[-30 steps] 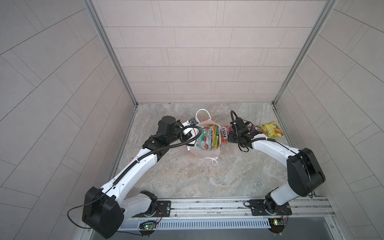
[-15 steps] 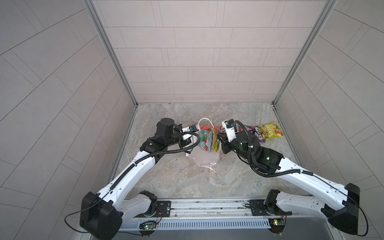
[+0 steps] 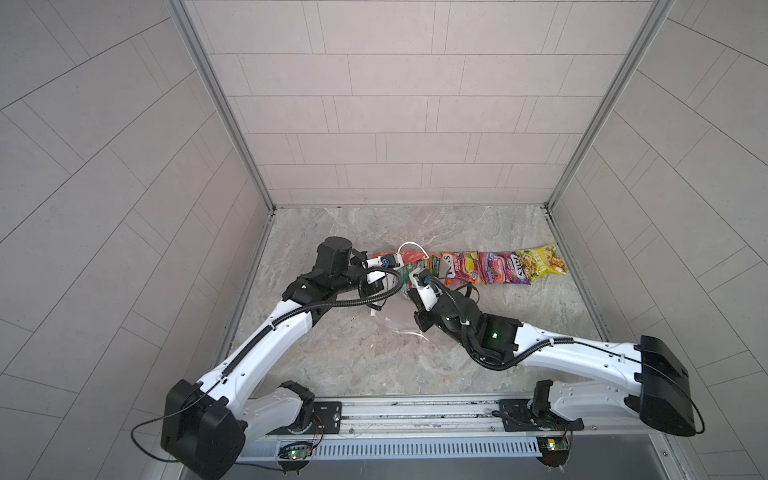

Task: Take the snacks out of the paper bag
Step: 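Move the right gripper back over the red bag opening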

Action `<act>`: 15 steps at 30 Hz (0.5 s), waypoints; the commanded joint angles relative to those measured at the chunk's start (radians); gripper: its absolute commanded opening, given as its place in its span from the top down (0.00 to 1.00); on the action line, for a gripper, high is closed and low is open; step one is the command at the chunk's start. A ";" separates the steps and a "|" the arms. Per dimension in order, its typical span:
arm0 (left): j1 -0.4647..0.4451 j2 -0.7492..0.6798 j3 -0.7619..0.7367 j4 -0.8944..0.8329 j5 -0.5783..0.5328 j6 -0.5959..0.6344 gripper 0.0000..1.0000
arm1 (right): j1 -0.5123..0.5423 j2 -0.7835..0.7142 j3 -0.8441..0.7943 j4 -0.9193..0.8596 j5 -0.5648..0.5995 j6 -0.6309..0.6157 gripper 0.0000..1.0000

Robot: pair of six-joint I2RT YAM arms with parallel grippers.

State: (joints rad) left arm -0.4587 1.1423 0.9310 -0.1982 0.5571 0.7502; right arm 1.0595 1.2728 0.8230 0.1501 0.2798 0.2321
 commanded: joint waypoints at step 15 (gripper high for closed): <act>-0.011 -0.010 0.045 -0.041 0.038 0.005 1.00 | -0.137 0.300 0.034 0.023 0.081 0.222 0.89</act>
State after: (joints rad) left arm -0.4599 1.1423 0.9478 -0.2379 0.5560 0.7498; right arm 0.9569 1.5589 0.8429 0.1883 0.3218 0.3965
